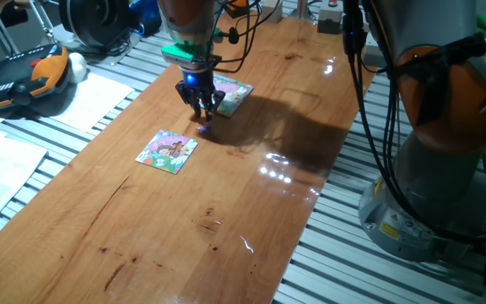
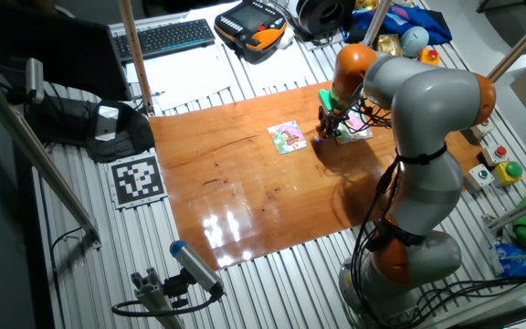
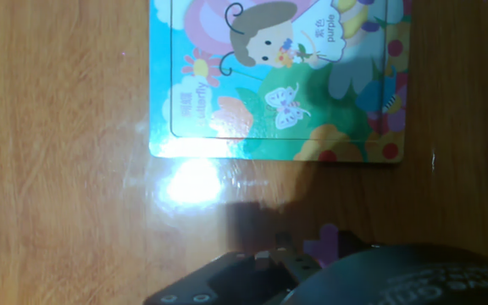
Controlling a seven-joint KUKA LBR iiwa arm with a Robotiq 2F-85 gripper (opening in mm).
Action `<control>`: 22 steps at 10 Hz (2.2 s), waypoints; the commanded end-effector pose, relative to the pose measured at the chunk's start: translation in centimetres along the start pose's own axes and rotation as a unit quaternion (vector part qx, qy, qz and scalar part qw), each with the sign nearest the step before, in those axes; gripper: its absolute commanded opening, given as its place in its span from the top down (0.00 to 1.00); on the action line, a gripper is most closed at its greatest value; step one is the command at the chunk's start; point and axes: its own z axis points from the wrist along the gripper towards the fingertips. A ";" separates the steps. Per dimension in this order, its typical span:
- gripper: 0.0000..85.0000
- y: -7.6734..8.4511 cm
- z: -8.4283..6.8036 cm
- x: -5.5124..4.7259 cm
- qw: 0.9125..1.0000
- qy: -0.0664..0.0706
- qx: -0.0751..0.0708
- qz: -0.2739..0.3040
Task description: Assemble one piece of a puzzle
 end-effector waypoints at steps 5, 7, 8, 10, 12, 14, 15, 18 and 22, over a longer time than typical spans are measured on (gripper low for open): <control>0.40 -0.1 0.1 0.1 1.000 0.002 -0.004 0.011; 0.40 -0.2 0.2 0.2 1.000 0.000 -0.006 0.014; 0.40 -0.3 0.2 0.3 1.000 -0.001 -0.006 0.014; 0.40 -0.5 0.5 0.4 1.000 -0.002 -0.009 0.016; 0.40 -0.6 0.8 0.4 1.000 0.001 -0.009 0.018; 0.40 -0.6 1.0 0.4 1.000 0.003 -0.009 0.018; 0.40 -0.6 1.1 0.4 1.000 0.003 -0.009 0.018; 0.40 -0.6 1.3 0.4 1.000 0.005 -0.009 0.020; 0.40 -0.7 1.2 0.4 1.000 0.003 -0.009 0.023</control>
